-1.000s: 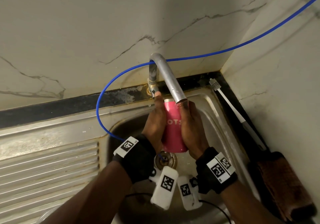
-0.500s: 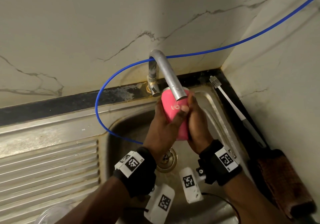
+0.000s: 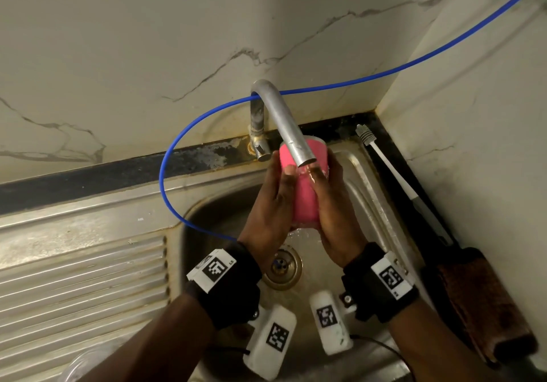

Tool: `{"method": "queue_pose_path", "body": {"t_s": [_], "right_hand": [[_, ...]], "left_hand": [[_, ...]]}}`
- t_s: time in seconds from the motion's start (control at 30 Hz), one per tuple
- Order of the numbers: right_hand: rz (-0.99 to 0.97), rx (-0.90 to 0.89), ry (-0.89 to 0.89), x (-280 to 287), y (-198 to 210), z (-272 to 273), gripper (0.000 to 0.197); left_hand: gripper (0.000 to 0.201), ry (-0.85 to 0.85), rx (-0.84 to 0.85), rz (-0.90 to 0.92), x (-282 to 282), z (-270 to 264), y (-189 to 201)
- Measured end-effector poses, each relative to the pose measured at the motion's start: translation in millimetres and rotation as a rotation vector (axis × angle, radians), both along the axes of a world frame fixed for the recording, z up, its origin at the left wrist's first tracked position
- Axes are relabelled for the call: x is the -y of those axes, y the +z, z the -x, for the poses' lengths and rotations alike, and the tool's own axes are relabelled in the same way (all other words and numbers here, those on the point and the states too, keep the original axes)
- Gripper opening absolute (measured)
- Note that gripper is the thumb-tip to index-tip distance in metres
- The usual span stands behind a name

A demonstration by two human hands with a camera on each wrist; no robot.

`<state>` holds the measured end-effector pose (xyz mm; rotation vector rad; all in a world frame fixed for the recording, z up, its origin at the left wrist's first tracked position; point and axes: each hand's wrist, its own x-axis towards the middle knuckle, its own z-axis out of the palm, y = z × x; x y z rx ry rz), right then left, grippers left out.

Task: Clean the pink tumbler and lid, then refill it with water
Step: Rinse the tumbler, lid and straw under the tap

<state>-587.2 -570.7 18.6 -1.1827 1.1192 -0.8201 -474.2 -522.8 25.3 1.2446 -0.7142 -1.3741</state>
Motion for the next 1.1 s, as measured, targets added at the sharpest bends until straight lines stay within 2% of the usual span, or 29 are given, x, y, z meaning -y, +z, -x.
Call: {"method": "queue_pose_path", "body": {"t_s": [0.07, 0.2, 0.27, 0.37, 0.4, 0.5, 0.6, 0.73, 0.77, 0.83, 0.93, 1.03, 1.1], "right_hand": [[-0.094, -0.068, -0.017, 5, 0, -1, 0.053], [-0.346, -0.081, -0.092, 12, 3, 1, 0.069], [-0.306, -0.094, -0.152, 10, 3, 2, 0.065], [-0.114, -0.183, -0.116, 2, 1, -1, 0.038], [-0.058, -0.201, -0.096, -1, 2, -3, 0.035], [0.033, -0.201, -0.044, -11, 5, -4, 0.044], [0.077, -0.185, 0.021, -19, 8, -3, 0.054], [0.106, -0.212, 0.093, -24, 7, 0, 0.052], [0.108, -0.211, 0.097, -24, 6, 0, 0.051], [0.104, -0.196, 0.087, -22, 7, -1, 0.052], [0.069, -0.141, 0.041, -17, 7, -4, 0.057], [0.033, -0.093, 0.015, -11, 10, -6, 0.053], [0.005, -0.079, 0.009, -6, 10, -6, 0.043]], "left_hand": [[0.063, -0.063, 0.05, 0.069, -3, 1, -6], [0.069, -0.126, 0.182, 0.131, -8, 3, -12], [0.075, -0.106, 0.203, 0.092, -6, 3, -12], [0.08, -0.06, 0.279, 0.039, -1, 6, -11], [0.078, -0.037, 0.267, 0.026, 0, 7, -9], [0.055, 0.017, 0.312, -0.033, 2, 9, 3], [0.053, 0.086, 0.307, -0.123, 9, 2, 4], [0.101, 0.152, 0.167, -0.217, 20, -9, 5], [0.105, 0.169, 0.176, -0.219, 21, -8, 3], [0.097, 0.193, 0.245, -0.187, 19, -6, 4], [0.071, 0.163, 0.363, -0.093, 11, 1, 6], [0.068, 0.083, 0.424, -0.002, 5, 9, 3], [0.074, 0.08, 0.409, 0.073, 0, 15, 0]]}}
